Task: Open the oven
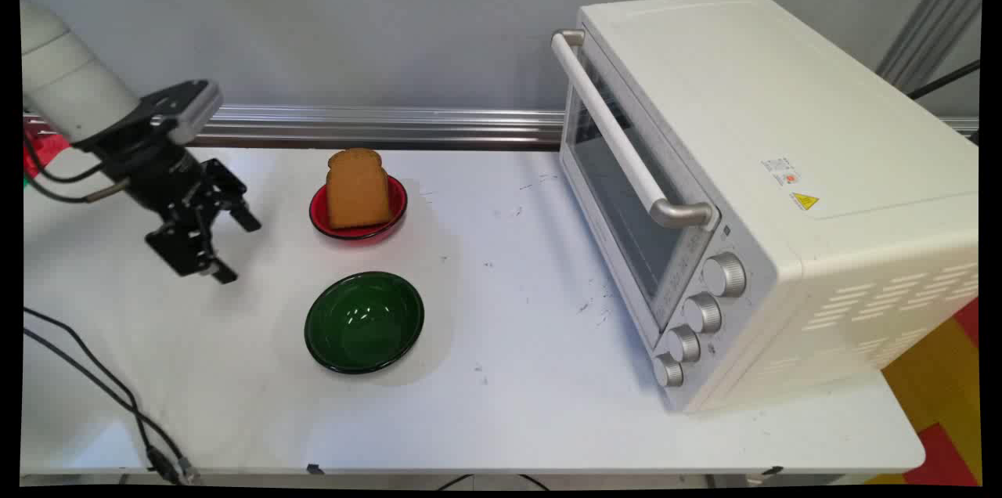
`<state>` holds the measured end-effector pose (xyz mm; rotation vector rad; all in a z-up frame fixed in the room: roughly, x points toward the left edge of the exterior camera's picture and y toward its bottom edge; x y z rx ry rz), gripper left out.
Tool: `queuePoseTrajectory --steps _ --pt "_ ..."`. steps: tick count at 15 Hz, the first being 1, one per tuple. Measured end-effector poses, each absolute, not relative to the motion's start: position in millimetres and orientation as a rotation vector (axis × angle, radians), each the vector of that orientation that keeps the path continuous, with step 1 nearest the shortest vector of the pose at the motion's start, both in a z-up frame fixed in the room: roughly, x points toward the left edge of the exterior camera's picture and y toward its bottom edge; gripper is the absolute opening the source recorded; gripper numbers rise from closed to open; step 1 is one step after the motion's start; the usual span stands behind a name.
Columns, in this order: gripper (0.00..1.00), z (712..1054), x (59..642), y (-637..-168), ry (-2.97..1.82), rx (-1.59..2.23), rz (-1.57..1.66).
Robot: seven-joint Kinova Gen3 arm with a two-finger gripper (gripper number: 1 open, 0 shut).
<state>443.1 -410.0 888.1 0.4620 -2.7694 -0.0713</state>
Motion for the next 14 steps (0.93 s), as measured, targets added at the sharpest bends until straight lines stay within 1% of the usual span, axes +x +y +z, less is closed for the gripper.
queuePoseTrajectory --steps 14 --pt "1.00 1007.6 303.9 -436.0 -2.612 0.660 0.072"
